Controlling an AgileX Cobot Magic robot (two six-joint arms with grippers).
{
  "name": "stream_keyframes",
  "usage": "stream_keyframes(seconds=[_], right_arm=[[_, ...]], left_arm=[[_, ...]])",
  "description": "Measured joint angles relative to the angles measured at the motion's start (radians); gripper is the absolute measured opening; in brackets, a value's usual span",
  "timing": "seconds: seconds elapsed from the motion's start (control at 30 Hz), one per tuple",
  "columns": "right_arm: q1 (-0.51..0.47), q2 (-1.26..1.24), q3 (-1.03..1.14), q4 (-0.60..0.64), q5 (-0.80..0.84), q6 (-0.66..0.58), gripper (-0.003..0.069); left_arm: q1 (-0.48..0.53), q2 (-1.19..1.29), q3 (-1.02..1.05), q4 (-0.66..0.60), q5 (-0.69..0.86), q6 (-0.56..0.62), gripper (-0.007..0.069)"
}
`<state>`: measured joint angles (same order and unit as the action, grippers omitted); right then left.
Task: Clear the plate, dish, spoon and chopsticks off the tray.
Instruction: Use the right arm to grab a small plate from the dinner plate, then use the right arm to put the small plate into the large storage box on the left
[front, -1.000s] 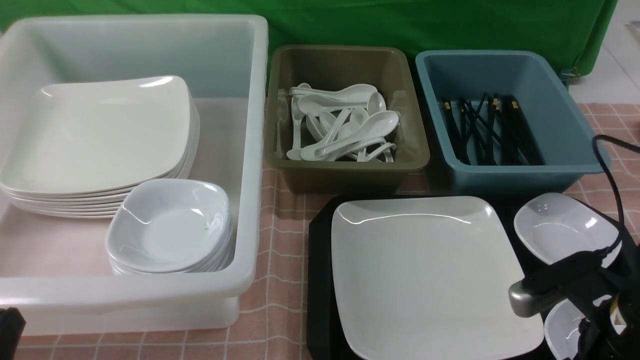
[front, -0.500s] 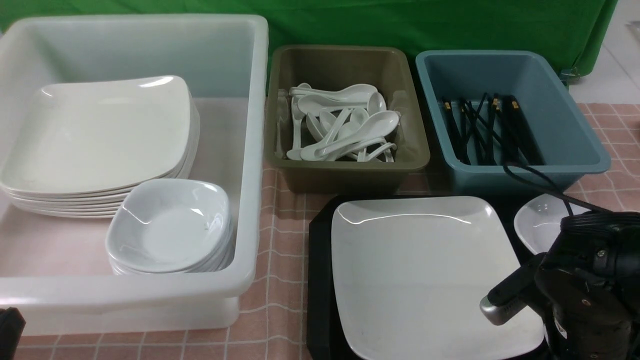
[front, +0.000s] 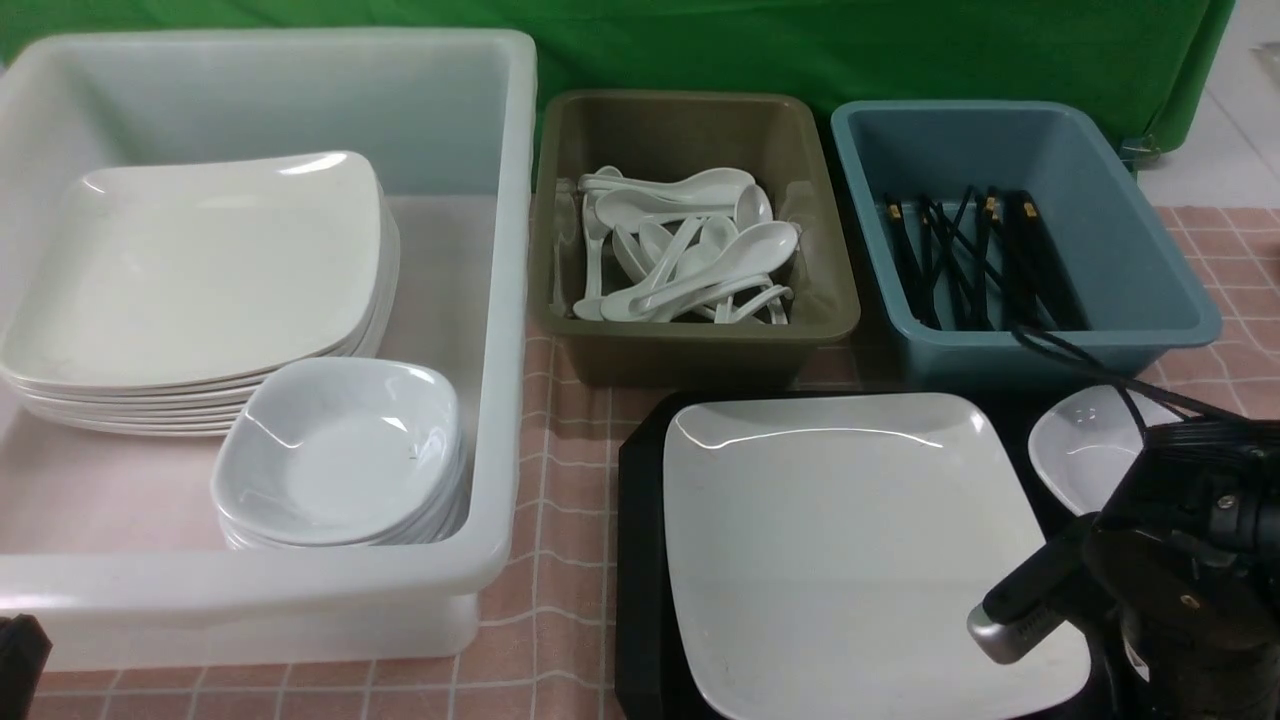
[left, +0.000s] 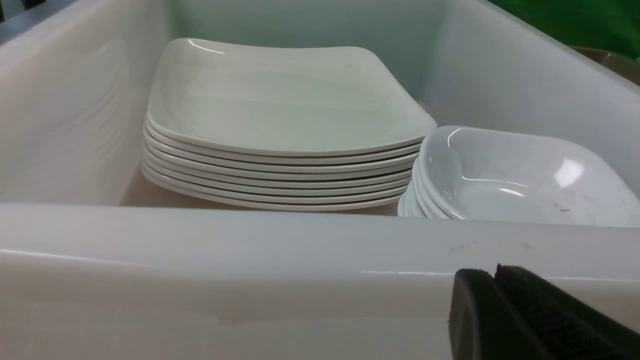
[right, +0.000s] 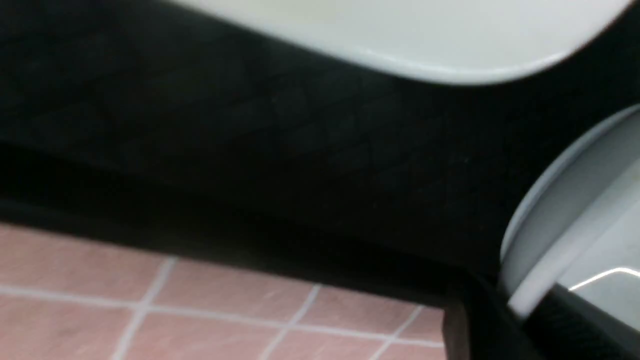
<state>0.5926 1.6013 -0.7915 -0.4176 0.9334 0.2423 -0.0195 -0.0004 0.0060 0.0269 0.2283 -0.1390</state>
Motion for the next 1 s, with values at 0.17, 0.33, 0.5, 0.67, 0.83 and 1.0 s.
stream_keyframes(seconds=[0.17, 0.33, 0.5, 0.67, 0.83, 1.0], right_arm=[[0.002, -0.126, -0.011, 0.028, 0.018, -0.004, 0.009], [0.002, -0.249, -0.095, 0.081, 0.064, -0.031, 0.0085], [0.002, -0.353, -0.282, 0.197, 0.072, -0.113, 0.0085], [0.002, -0.352, -0.553, 0.634, -0.058, -0.448, 0.0085], [0.07, -0.187, -0.748, 1.03, -0.098, -0.834, 0.0085], [0.174, 0.046, -0.928, 1.03, -0.1, -0.918, 0.0085]], left_arm=[[0.0, 0.0, 0.0, 0.0, 0.0, 0.0, 0.0021], [0.0, 0.0, 0.0, 0.0, 0.0, -0.002, 0.0021], [0.0, 0.0, 0.0, 0.0, 0.0, -0.002, 0.0022], [0.0, 0.0, 0.0, 0.0, 0.0, -0.002, 0.0022], [0.0, 0.0, 0.0, 0.0, 0.0, -0.002, 0.0022], [0.0, 0.0, 0.0, 0.0, 0.0, -0.002, 0.0023]])
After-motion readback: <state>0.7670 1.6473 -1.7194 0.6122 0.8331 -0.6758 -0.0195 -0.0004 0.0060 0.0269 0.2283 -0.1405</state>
